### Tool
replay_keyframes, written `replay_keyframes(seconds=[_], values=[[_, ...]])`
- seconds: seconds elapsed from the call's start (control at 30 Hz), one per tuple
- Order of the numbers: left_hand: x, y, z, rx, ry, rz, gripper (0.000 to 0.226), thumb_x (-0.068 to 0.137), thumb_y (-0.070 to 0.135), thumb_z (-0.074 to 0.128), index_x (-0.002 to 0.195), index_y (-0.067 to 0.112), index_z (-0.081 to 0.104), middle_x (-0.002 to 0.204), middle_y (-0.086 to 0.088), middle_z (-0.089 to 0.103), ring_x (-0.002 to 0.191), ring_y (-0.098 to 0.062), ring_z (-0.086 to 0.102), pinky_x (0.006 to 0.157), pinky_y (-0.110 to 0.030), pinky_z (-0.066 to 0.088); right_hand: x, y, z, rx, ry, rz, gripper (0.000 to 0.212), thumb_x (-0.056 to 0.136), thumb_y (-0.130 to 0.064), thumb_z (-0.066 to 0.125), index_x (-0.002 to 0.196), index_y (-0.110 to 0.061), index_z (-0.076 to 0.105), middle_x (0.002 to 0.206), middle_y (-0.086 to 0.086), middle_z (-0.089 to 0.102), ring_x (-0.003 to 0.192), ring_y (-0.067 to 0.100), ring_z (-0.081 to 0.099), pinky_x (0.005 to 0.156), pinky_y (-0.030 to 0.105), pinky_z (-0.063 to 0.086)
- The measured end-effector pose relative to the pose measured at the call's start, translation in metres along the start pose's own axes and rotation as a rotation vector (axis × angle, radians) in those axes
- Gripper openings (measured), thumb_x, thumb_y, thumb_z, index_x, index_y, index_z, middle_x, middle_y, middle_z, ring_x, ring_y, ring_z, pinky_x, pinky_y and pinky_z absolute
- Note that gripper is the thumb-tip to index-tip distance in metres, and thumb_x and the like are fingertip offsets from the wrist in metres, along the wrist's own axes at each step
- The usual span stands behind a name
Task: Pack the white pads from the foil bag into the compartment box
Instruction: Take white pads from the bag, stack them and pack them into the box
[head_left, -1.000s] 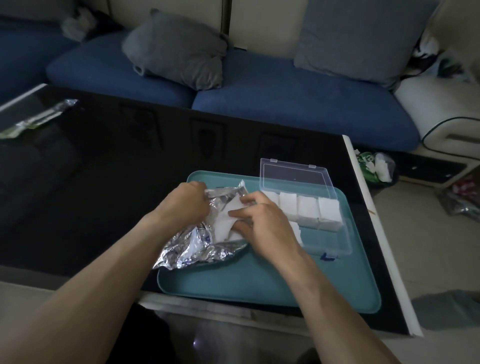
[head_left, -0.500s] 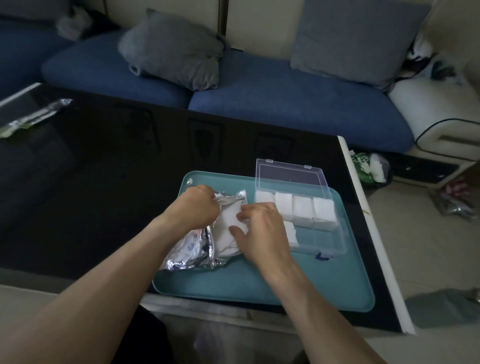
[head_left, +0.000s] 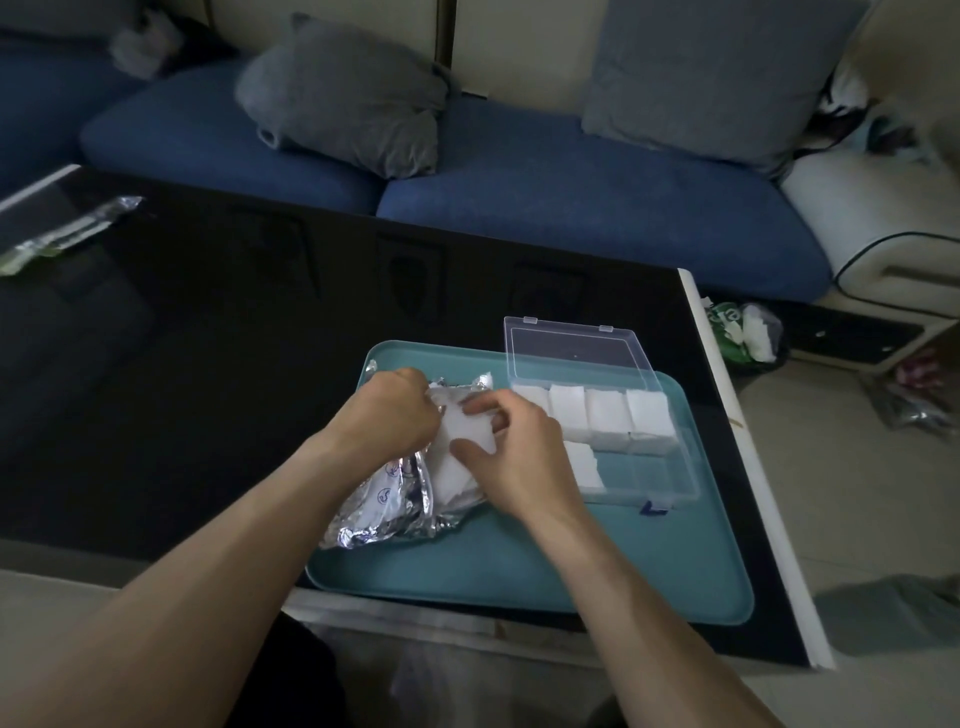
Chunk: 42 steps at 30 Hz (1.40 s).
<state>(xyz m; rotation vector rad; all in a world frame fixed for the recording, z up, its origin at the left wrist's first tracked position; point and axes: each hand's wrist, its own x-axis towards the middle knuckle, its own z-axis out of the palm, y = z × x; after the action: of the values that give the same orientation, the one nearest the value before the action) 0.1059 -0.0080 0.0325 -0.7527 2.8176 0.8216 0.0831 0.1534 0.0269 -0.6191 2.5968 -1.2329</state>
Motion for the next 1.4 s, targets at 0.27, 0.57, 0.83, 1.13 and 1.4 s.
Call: replay_keyframes(seconds=[0.27, 0.57, 0.83, 1.13, 1.4], values=[[-0.011, 0.007, -0.006, 0.055, 0.055, 0.047, 0.031, 0.089, 0.027, 0.055, 0.114, 0.009, 0.057, 0.109, -0.013, 0.065, 0.096, -0.031, 0.062, 0.079, -0.037, 0.052, 0.008, 0.011, -0.039, 0.413, 0.193, 0.232, 0.029, 0.083, -0.012, 0.079, 0.105, -0.023, 0.065, 0.102, 0.003, 0.066, 0.083, 0.015, 0.069, 0.066, 0.030, 0.060], [-0.040, 0.039, -0.014, -0.351, 0.139, 0.387, 0.047, 0.095, 0.039, 0.060, 0.136, 0.020, 0.050, 0.122, 0.009, 0.046, 0.116, -0.009, 0.047, 0.093, -0.028, 0.040, 0.003, 0.014, -0.079, 0.736, 0.249, 0.268, 0.033, 0.087, -0.007, 0.077, 0.115, -0.018, 0.064, 0.111, 0.006, 0.069, 0.086, 0.014, 0.074, 0.061, 0.030, 0.060], [-0.038, 0.048, 0.000, -0.450, 0.079, 0.382, 0.042, 0.088, 0.041, 0.068, 0.125, 0.027, 0.056, 0.101, 0.014, 0.066, 0.093, -0.008, 0.064, 0.077, -0.023, 0.053, 0.003, 0.013, -0.071, 0.801, 0.170, 0.227, 0.031, 0.086, -0.006, 0.077, 0.110, -0.021, 0.064, 0.113, 0.007, 0.072, 0.094, 0.025, 0.074, 0.066, 0.039, 0.062], [-0.041, 0.056, -0.001, -1.047, -0.203, 0.190, 0.027, 0.096, 0.004, 0.060, 0.122, 0.004, 0.056, 0.091, -0.018, 0.074, 0.076, -0.038, 0.072, 0.065, -0.043, 0.062, 0.002, 0.012, -0.067, 0.772, 0.181, 0.155, 0.044, 0.079, -0.011, 0.085, 0.116, -0.021, 0.063, 0.118, 0.007, 0.065, 0.087, 0.019, 0.074, 0.062, 0.030, 0.060], [-0.040, 0.052, 0.006, -1.183, -0.306, 0.144, 0.038, 0.094, 0.003, 0.063, 0.130, 0.000, 0.051, 0.104, -0.022, 0.071, 0.081, -0.038, 0.073, 0.064, -0.039, 0.061, 0.006, 0.016, -0.064, 0.712, 0.204, 0.134, 0.029, 0.081, -0.021, 0.084, 0.106, -0.026, 0.069, 0.114, 0.005, 0.068, 0.099, 0.024, 0.071, 0.064, 0.036, 0.061]])
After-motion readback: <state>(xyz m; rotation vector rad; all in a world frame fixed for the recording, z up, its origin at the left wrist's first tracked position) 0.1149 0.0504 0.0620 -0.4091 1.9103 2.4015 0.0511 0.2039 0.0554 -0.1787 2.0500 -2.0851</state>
